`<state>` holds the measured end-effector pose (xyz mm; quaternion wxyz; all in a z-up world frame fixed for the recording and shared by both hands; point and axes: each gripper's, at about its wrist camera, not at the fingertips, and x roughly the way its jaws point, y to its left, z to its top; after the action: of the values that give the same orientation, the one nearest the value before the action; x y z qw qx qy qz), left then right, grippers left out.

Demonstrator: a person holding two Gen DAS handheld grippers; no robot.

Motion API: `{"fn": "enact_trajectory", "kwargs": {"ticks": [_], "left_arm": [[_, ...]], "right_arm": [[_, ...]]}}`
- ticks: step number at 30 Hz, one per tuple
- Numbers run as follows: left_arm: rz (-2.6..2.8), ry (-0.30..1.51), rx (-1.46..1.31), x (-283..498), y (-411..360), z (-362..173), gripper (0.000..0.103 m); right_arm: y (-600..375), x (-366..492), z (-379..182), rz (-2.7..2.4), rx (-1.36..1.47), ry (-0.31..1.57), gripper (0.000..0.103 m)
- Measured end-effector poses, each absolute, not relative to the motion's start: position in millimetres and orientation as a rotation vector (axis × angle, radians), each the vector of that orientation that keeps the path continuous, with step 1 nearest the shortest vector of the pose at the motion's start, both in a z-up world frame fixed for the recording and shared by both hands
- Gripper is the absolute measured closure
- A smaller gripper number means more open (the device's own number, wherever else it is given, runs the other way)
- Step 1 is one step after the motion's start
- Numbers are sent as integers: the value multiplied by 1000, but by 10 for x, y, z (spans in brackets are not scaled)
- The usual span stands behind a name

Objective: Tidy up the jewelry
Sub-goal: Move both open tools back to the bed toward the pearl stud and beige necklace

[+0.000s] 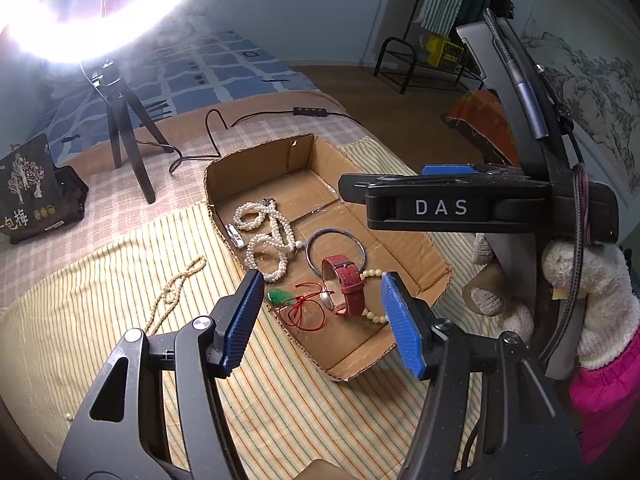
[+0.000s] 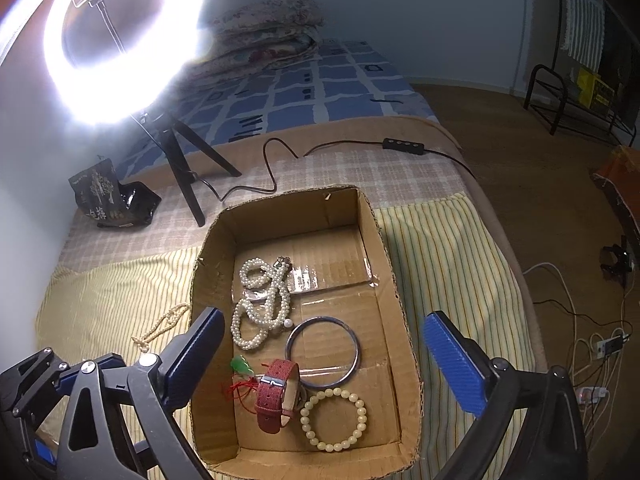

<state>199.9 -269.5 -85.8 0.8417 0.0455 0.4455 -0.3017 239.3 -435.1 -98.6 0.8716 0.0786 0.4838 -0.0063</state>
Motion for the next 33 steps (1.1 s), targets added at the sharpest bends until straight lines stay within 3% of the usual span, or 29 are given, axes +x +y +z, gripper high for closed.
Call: {"fn": "enact_trajectory", "kwargs": {"ticks": [15,33], "left_arm": [[-587,918,87,1881,-2276,-683,40],[-429,894,27,1795,-1153,-506,40]], "right_arm": [[-4144,2246,-883,-24,147,1031,2],[-3398,2086,-660,126,134,971,2]]}}
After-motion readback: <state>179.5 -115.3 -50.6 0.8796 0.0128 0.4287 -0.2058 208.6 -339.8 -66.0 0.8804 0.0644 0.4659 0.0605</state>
